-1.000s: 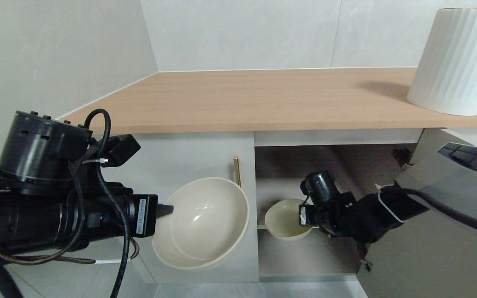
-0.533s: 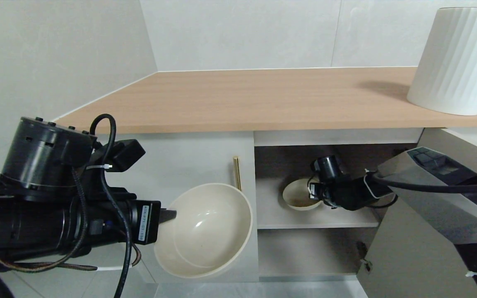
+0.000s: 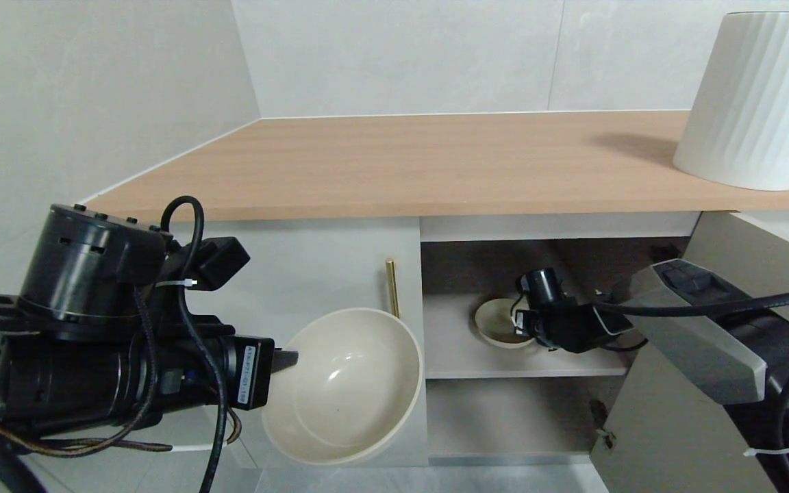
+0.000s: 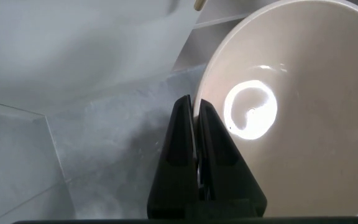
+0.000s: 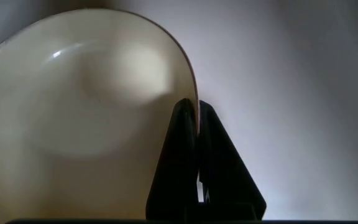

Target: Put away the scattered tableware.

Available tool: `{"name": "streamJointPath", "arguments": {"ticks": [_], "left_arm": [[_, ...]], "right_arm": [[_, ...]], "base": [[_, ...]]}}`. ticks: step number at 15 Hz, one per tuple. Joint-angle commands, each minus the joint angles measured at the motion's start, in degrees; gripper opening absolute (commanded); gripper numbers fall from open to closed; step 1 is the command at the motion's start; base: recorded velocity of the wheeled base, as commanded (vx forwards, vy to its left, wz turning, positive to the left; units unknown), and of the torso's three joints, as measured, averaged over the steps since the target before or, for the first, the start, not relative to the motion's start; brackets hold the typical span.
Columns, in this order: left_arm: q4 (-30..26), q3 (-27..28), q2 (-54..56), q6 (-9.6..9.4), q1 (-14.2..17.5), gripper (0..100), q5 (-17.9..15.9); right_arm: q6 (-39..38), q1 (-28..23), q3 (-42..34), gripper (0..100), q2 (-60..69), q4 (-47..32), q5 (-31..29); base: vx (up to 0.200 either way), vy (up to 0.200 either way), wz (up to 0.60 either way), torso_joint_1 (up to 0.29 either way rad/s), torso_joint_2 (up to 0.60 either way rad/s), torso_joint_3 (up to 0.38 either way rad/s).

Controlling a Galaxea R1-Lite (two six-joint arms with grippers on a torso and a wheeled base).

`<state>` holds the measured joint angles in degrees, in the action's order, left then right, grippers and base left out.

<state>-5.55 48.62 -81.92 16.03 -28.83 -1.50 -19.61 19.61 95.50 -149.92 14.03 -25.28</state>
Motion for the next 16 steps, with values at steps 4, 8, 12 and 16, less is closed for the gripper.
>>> {"name": "streamJointPath", "arguments": {"ticks": [4,8,12,16], "left_arm": [[0.01,-0.01,-0.26,0.05,0.0,0,0.01],[0.01,-0.01,-0.43,0.05,0.0,0,0.01],[0.01,-0.19,-2.63,-0.12,-0.09,0,0.01],[0.1,-0.1,-7.46,-3.99,-2.28,0,0.44]], "right_arm": [[-0.07,0.25,-0.67,0,0.51,-0.06,-0.29],[-0.51,0.86,-2.86,100,2.79,0.03,-0.29],[-3.15,3.15,-13.85,100,13.95,0.12,1.2],[-2.8,10.36,-31.78,100,36.1,-0.41,11.22]], "base": [[0.0,0.0,0.0,0.0,0.0,0.0],[0.0,0.0,0.0,0.0,0.0,0.0],[0.0,0.0,0.0,0.0,0.0,0.0],[0.0,0.0,0.0,0.0,0.0,0.0]]}}
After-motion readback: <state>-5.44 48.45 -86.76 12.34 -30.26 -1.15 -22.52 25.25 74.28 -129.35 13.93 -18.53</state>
